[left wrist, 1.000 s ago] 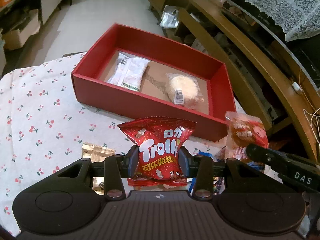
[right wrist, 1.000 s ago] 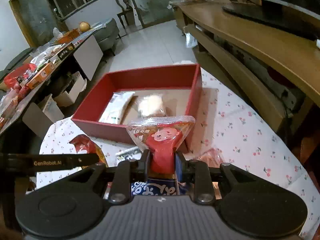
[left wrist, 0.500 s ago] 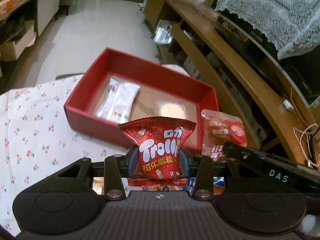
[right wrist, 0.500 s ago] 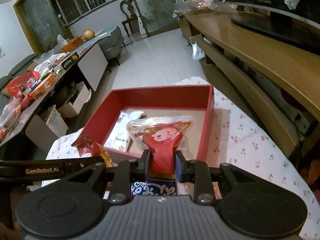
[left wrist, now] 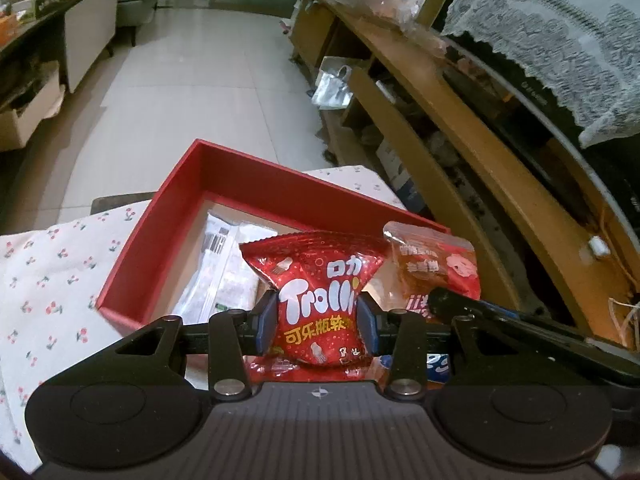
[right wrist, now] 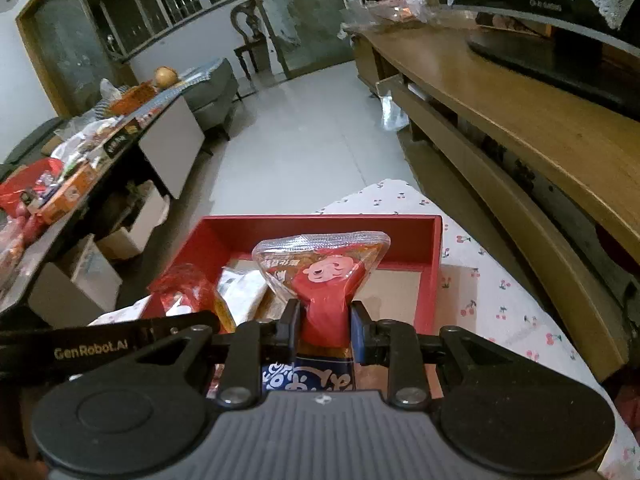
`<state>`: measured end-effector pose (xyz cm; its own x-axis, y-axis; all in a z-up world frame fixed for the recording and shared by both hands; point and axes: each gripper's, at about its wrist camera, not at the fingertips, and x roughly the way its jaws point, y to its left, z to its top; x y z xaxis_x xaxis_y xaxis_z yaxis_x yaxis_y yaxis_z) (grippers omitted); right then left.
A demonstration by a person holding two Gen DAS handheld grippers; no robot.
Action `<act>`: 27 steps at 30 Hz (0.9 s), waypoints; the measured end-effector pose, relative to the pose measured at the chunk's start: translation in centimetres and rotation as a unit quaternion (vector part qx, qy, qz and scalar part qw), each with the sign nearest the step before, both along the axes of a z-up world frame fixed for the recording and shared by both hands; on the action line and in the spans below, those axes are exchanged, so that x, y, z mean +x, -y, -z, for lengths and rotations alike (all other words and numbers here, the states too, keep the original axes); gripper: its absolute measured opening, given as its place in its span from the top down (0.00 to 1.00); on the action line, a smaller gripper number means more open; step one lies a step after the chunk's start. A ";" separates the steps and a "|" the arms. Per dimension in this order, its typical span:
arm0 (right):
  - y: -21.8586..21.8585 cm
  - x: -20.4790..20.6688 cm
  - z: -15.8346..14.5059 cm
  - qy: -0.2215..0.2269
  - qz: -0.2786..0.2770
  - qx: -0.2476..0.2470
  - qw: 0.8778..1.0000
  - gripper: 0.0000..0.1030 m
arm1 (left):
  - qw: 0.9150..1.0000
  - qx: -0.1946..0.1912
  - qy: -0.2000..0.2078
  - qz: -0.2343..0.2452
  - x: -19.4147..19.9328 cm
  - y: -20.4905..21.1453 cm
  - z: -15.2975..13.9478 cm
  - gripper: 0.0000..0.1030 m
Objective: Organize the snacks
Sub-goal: 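Lower the Trolli bag and red-wrapped bread into the red box, open both tools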
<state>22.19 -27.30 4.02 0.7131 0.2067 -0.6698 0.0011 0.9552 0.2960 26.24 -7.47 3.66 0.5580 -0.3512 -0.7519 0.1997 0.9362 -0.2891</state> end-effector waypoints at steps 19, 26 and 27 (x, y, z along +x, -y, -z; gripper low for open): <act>1.0 4.0 2.7 -0.018 0.020 0.000 1.000 0.57 | 1.000 -0.004 -0.030 -0.006 1.6 -0.1 2.6 0.49; 0.9 3.2 2.1 -0.012 0.020 -0.008 1.000 0.55 | 1.000 -0.007 -0.022 -0.014 1.0 -0.9 1.7 0.40; 0.9 3.0 2.0 -0.012 0.020 -0.006 1.000 0.55 | 1.000 -0.007 -0.022 -0.014 0.9 -1.0 1.6 0.40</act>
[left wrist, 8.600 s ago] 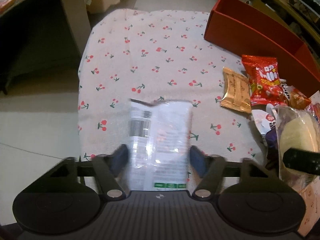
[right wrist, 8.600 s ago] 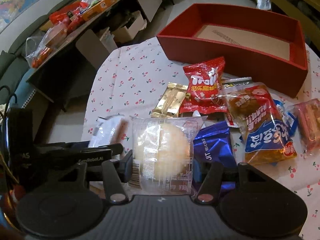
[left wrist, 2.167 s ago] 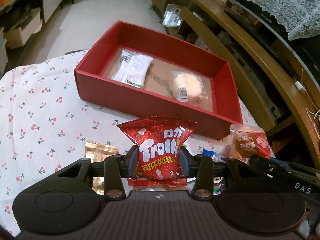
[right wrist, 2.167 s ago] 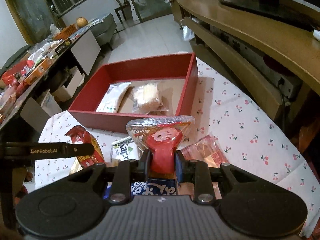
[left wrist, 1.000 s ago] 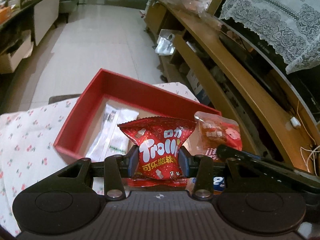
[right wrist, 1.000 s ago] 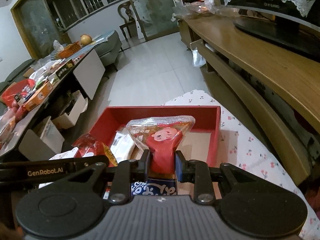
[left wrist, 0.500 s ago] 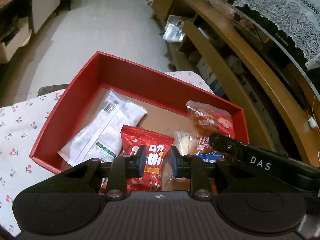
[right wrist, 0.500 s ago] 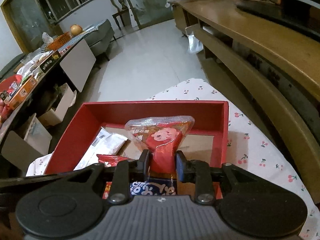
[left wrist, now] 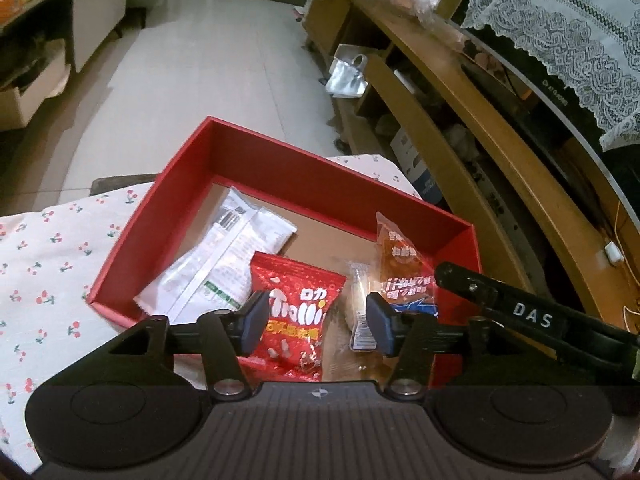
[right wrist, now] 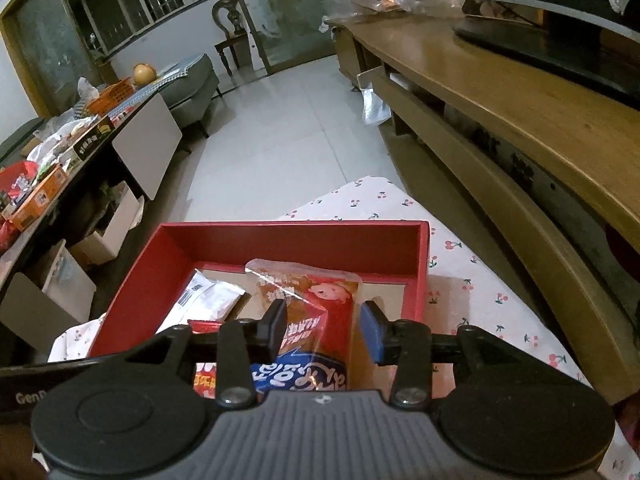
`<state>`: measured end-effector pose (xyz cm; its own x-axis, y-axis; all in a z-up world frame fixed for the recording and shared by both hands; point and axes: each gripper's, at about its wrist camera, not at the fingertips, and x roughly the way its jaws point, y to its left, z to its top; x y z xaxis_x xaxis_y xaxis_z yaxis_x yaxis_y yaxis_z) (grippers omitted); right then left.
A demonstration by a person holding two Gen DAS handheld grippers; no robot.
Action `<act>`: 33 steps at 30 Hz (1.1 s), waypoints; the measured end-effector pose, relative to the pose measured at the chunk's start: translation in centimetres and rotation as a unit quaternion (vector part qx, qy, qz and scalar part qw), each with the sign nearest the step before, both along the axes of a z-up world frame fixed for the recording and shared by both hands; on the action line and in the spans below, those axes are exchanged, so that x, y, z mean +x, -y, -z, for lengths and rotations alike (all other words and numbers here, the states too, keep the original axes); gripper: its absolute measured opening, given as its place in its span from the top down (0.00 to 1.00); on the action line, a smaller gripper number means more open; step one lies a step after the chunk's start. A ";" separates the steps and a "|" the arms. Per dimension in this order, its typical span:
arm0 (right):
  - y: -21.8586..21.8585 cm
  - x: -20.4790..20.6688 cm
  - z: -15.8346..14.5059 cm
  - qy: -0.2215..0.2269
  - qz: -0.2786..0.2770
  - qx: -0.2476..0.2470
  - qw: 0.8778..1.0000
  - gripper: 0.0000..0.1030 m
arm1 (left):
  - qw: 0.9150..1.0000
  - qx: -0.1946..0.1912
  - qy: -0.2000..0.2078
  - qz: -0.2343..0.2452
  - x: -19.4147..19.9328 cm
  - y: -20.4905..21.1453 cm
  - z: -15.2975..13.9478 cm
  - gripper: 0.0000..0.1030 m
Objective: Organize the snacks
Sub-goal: 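Lower the Trolli bag and red-wrapped bread into the red box, open both tools, then grasp the gold wrapped pastry with left tool while right tool grasps the blue wafer biscuit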
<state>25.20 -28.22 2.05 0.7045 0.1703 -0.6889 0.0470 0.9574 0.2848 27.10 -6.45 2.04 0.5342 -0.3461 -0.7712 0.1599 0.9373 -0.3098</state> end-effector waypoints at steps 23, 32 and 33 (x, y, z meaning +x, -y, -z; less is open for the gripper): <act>-5.9 -12.6 0.8 -0.044 -0.118 -0.004 0.992 0.51 | 0.996 0.058 -0.061 -0.026 -8.0 -5.4 4.1 0.34; -8.2 -14.8 3.5 -0.081 -0.189 -0.031 0.978 0.44 | 0.993 0.084 -0.073 -0.034 -8.1 -6.1 5.6 0.29; -8.5 -15.0 3.7 -0.084 -0.199 -0.037 0.976 0.42 | 0.993 0.086 -0.076 -0.033 -8.1 -6.1 5.8 0.29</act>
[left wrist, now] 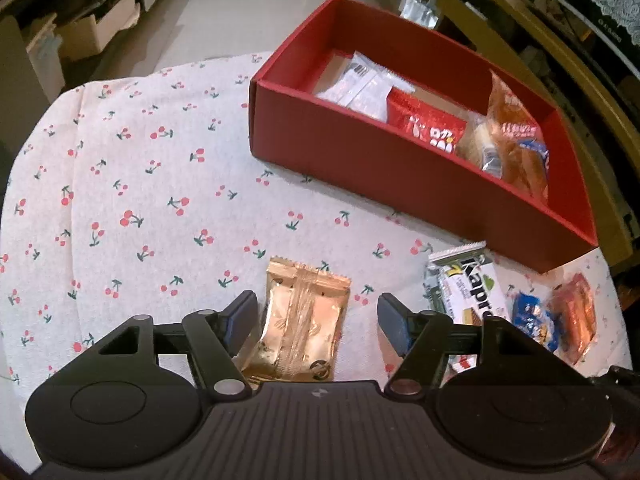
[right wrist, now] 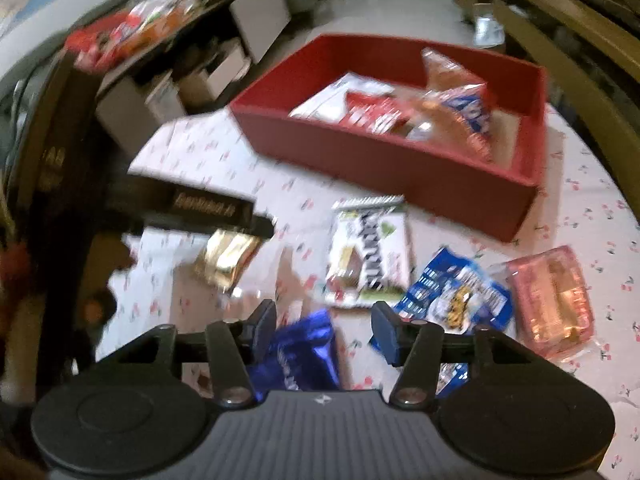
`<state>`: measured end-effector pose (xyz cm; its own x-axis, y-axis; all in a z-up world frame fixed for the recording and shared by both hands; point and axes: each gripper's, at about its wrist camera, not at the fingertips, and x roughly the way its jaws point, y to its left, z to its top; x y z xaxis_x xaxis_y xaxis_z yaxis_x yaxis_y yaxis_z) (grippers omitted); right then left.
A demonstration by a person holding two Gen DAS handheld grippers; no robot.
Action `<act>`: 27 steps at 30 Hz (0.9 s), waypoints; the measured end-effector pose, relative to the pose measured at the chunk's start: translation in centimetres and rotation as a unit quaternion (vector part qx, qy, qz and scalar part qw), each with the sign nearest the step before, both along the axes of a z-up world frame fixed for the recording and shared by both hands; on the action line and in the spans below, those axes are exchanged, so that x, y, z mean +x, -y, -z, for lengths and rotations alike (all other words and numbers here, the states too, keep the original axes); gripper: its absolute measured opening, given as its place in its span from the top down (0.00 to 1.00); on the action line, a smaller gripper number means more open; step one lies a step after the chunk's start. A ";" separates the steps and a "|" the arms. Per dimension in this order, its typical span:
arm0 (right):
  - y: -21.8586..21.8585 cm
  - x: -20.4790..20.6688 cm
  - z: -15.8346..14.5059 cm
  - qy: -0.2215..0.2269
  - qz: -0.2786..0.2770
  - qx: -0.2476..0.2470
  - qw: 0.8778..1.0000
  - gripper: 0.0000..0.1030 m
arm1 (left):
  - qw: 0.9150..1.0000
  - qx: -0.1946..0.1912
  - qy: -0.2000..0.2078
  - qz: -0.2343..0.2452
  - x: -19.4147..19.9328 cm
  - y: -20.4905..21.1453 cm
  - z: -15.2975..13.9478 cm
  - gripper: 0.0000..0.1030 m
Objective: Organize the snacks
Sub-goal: 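Grasp the gold wrapped pastry with left tool while right tool grasps the blue wafer biscuit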
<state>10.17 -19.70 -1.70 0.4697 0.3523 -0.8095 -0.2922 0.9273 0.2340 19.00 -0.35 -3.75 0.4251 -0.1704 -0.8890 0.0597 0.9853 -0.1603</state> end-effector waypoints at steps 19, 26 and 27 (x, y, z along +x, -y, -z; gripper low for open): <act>-3.9 -2.2 3.2 -0.019 -0.113 -0.067 0.991 0.32 | 1.000 0.022 0.000 0.019 -0.3 0.6 0.6 0.19; -3.6 -3.0 2.6 -0.006 -0.098 -0.071 0.993 0.42 | 0.999 0.033 0.000 0.024 -0.8 0.8 0.2 0.48; -3.4 -3.0 2.3 -0.005 -0.095 -0.067 0.993 0.45 | 0.999 0.032 -0.001 0.025 -0.9 0.7 0.1 0.51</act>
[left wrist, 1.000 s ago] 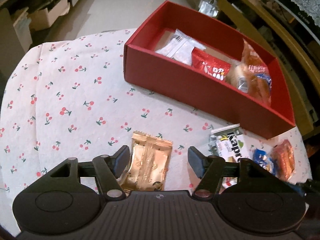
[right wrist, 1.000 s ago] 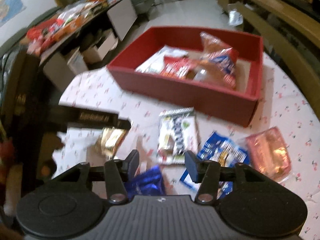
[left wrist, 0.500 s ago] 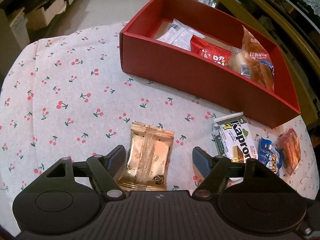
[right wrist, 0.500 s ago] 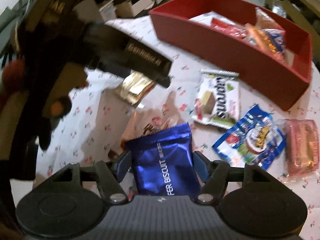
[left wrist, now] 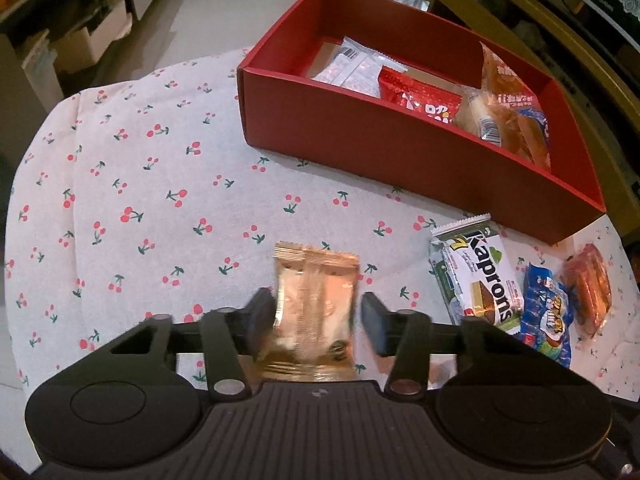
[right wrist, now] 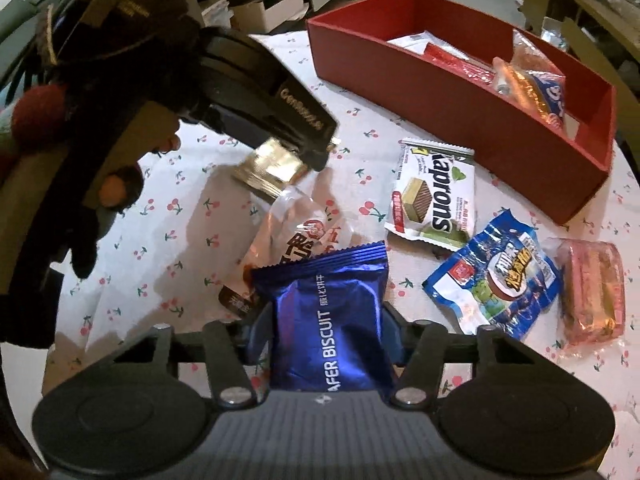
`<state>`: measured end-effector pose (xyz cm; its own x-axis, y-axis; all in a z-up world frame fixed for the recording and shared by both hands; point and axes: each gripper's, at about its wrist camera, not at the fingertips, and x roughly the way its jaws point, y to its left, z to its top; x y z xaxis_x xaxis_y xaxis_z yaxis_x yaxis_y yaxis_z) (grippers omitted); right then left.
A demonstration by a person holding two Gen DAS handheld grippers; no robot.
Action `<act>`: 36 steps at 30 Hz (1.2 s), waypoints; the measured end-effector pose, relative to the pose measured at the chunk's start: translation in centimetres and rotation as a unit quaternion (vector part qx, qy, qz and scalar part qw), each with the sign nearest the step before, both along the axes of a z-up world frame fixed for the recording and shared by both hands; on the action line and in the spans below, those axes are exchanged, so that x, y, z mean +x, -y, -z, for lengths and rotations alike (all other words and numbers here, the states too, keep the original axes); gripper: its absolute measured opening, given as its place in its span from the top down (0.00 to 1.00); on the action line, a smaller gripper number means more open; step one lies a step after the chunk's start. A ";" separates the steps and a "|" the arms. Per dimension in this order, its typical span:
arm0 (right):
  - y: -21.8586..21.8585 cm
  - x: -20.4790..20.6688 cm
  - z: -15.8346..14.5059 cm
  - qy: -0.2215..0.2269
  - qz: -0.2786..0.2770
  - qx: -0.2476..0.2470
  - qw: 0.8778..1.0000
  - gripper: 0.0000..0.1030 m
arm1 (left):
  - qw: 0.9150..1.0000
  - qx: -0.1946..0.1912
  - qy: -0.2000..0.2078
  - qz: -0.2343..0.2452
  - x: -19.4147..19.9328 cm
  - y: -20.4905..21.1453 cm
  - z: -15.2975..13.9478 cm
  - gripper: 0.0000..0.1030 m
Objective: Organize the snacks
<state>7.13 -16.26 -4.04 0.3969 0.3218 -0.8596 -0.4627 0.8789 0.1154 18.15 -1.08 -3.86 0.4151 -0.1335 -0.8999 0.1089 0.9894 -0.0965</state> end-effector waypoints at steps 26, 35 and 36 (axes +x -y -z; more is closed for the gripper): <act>-0.6 -1.5 0.6 -0.003 -0.024 -0.021 0.999 0.40 | 1.000 0.015 -0.001 0.010 -0.5 0.5 -0.2 0.54; 1.3 -2.2 -1.4 0.020 0.022 0.005 1.000 0.40 | 1.000 0.001 0.010 0.006 -1.7 -0.3 -1.8 0.55; 1.8 -1.9 -1.5 0.021 0.029 0.008 0.999 0.40 | 1.000 -0.004 0.010 0.005 -1.9 -0.3 -1.9 0.55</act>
